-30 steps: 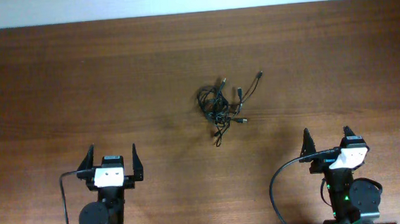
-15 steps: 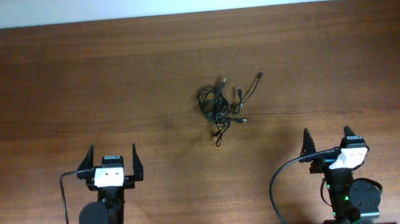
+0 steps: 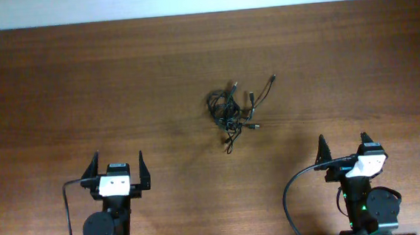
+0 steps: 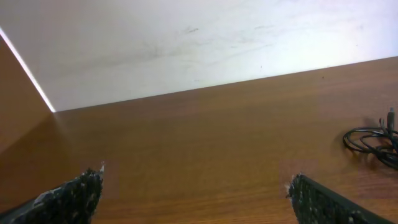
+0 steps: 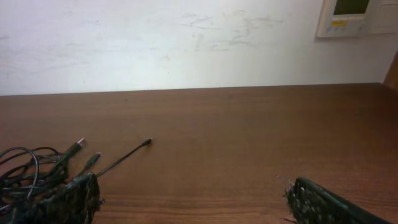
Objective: Untangle cables
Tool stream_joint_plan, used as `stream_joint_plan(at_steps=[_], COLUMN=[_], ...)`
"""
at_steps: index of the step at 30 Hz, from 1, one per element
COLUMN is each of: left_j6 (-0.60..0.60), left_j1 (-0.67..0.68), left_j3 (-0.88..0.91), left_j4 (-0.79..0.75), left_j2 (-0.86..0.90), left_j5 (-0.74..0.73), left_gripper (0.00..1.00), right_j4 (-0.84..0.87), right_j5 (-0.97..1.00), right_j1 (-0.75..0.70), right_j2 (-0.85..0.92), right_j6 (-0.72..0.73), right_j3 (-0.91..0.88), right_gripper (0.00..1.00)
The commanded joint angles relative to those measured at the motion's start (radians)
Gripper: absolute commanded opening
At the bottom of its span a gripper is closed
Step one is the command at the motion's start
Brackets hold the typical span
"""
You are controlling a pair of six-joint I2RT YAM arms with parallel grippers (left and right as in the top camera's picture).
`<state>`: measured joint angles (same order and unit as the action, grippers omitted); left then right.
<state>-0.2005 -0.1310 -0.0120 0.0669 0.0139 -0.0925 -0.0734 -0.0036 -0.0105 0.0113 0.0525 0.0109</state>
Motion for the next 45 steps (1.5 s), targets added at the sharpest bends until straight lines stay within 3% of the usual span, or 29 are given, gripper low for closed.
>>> stream_joint_plan(at_steps=[1, 10, 12, 17, 21, 24, 29, 30, 33, 35, 37, 39, 45], left_j6=[0.002, -0.022, -0.021, -0.021, -0.021, -0.021, -0.022, -0.022, -0.021, -0.020, 0.013, 0.013, 0.014], left_j1=[0.005, 0.004, 0.004, 0.003, 0.003, 0.003, 0.003, 0.003, 0.004, 0.004, 0.004, 0.004, 0.004], left_j3=[0.003, 0.003, 0.003, -0.014, -0.158, -0.415, -0.926, -0.971, -0.989, -0.989, -0.992, -0.995, -0.995], left_j4=[0.006, -0.007, -0.020, -0.188, -0.266, -0.250, 0.065, 0.060, -0.177, -0.351, -0.427, -0.429, -0.216], left_j2=[-0.008, -0.008, -0.008, 0.032, 0.246, 0.542, 0.975, 1.036, 1.188, 1.256, 1.301, 1.312, 1.312], left_j5=[0.011, 0.033, -0.051, -0.083, -0.084, -0.100, -0.130, -0.129, -0.230, -0.384, -0.424, -0.444, -0.520], left_gripper=[0.99, 0.99, 0.99, 0.99, 0.99, 0.99, 0.99, 0.99, 0.99, 0.99, 0.99, 0.99, 0.99], right_j4=[-0.005, 0.000, 0.003, 0.046, 0.063, 0.063, 0.056, 0.063, 0.065, 0.117, 0.130, 0.130, 0.119], right_j5=[0.016, -0.034, -0.111, -0.205, -0.221, -0.192, -0.199, -0.219, -0.395, -0.491, -0.503, -0.546, -0.723], right_j1=[0.009, 0.010, 0.010, 0.010, 0.010, 0.009, 0.009, 0.009, 0.009, 0.009, 0.010, 0.010, 0.010], right_j2=[-0.008, -0.008, -0.005, 0.011, 0.021, 0.118, 0.379, 0.426, 0.549, 0.576, 0.576, 0.587, 0.642], right_j6=[0.003, 0.007, 0.007, 0.060, 0.060, 0.056, 0.056, 0.056, 0.063, 0.167, 0.230, 0.245, 0.245], right_j3=[-0.005, -0.005, -0.005, -0.005, 0.085, 0.214, 0.468, 0.499, 0.547, 0.550, 0.550, 0.550, 0.550], right_gripper=[0.99, 0.99, 0.99, 0.99, 0.99, 0.99, 0.99, 0.99, 0.99, 0.99, 0.99, 0.99, 0.99])
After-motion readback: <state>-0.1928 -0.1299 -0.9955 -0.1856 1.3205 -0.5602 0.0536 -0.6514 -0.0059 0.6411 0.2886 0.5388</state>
